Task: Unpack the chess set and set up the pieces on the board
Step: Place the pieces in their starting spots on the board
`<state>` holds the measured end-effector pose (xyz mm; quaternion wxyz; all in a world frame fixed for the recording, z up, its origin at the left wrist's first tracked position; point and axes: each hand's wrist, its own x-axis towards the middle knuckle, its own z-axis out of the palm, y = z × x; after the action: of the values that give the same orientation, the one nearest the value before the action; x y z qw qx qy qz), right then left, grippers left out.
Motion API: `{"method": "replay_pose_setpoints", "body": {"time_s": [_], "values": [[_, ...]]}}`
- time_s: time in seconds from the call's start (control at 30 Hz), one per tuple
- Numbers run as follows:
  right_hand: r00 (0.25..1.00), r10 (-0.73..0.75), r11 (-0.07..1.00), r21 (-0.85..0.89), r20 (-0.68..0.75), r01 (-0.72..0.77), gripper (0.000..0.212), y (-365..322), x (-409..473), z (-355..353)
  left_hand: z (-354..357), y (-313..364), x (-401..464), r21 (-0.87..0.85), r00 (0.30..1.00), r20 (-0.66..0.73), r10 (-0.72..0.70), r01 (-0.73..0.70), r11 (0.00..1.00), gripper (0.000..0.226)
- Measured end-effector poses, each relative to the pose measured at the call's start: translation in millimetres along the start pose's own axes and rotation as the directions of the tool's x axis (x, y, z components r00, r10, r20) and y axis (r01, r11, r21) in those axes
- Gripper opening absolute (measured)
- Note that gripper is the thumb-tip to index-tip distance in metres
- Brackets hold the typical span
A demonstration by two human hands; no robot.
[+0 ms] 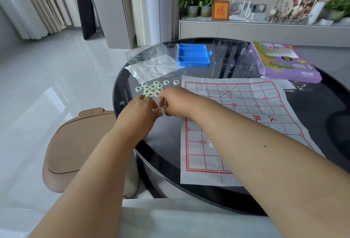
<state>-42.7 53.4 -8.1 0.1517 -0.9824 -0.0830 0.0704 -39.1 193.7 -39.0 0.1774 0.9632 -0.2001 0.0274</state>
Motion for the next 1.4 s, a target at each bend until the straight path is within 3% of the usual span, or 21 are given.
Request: {"method": "replay_pose_setpoints", "body": {"time_s": [0.2,0.4,0.6,0.77,1.1,1.4], "values": [[0.977,0.093,0.99,0.12,-0.19,-0.071,0.014,48.4,-68.3,-34.6,-8.5,48.1,-17.1,-0.113,0.981,0.051,0.187,-0.181,0.977,0.03],[0.934,0.31,0.942,0.188,-0.175,-0.277,0.016,107.6,-161.7,-39.1,0.0,97.5,-40.2,-0.109,0.867,0.306,0.393,-0.378,0.919,0.031],[0.926,0.375,0.921,0.134,-0.05,-0.366,0.022,116.9,-205.7,-17.8,4.0,105.1,-49.8,-0.035,0.805,0.463,0.372,-0.403,0.915,0.026],[0.946,0.325,0.942,0.097,-0.019,-0.322,0.024,111.3,-211.4,-4.5,6.6,108.6,-55.0,-0.004,0.823,0.433,0.369,-0.407,0.913,0.027],[0.941,0.309,0.948,0.12,-0.137,-0.294,0.021,103.0,-217.7,-12.1,7.0,100.2,-57.7,-0.083,0.884,0.3,0.359,-0.35,0.933,0.043],[0.959,0.219,0.972,0.131,-0.182,-0.197,0.015,80.2,-208.2,-25.5,-2.7,103.5,-65.8,-0.073,0.943,0.159,0.293,-0.285,0.956,0.042]]}}
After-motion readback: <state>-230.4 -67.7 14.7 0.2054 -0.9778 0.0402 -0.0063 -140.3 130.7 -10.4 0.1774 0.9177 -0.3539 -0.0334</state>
